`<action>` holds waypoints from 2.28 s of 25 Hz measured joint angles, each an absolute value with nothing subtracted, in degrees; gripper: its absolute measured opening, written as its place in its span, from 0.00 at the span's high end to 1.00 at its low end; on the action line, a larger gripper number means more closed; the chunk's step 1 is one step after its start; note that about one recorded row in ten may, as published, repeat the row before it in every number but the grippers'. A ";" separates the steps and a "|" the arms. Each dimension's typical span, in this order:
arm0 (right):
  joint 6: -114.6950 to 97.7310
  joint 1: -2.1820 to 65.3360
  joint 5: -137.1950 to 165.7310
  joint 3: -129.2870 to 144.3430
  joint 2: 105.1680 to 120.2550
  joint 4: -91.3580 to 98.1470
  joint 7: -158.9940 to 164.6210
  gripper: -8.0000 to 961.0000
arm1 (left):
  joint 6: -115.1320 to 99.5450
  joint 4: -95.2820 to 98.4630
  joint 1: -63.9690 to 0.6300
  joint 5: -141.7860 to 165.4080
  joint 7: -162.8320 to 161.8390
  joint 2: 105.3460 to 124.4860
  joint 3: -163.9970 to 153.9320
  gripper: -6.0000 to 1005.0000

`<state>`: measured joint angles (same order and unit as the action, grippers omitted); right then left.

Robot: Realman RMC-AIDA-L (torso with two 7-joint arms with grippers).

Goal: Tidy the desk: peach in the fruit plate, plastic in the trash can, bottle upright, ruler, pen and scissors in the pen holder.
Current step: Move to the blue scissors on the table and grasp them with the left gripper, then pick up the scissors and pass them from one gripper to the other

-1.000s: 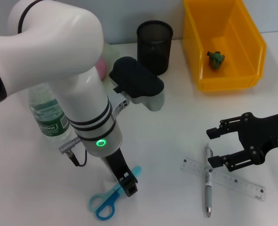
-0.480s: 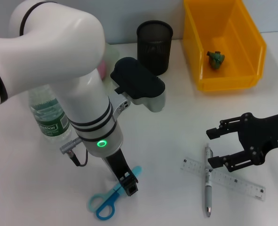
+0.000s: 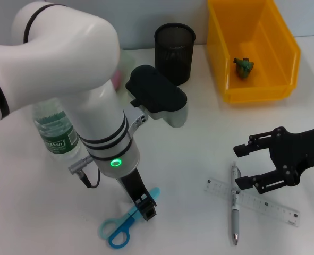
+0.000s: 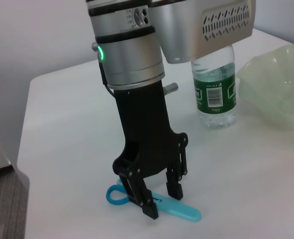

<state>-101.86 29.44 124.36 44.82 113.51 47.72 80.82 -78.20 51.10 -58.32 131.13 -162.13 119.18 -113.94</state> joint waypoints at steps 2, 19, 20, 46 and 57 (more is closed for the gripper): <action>-101.86 29.44 124.36 44.82 113.46 47.72 80.67 0.28 | -77.70 51.25 -58.26 131.13 -162.15 119.18 -114.64 0.55; -101.87 29.44 124.36 44.82 113.29 47.76 80.34 0.29 | -76.75 51.63 -58.18 131.63 -162.16 119.18 -115.06 0.56; -101.84 29.44 124.37 44.82 113.29 47.76 80.32 0.29 | -76.65 51.59 -58.18 131.67 -162.16 119.18 -115.06 0.56; -101.68 30.15 125.07 44.53 113.29 47.89 80.24 0.29 | -77.13 52.55 -58.36 132.25 -162.05 119.18 -116.03 0.71; -101.91 30.17 124.33 43.71 112.87 48.15 80.54 0.30 | -82.36 55.47 -57.67 132.46 -160.00 119.14 -108.23 0.78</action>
<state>-101.91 30.17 124.33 43.71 112.87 48.15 80.54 -82.36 55.47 -57.67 132.46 -160.00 119.14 -108.23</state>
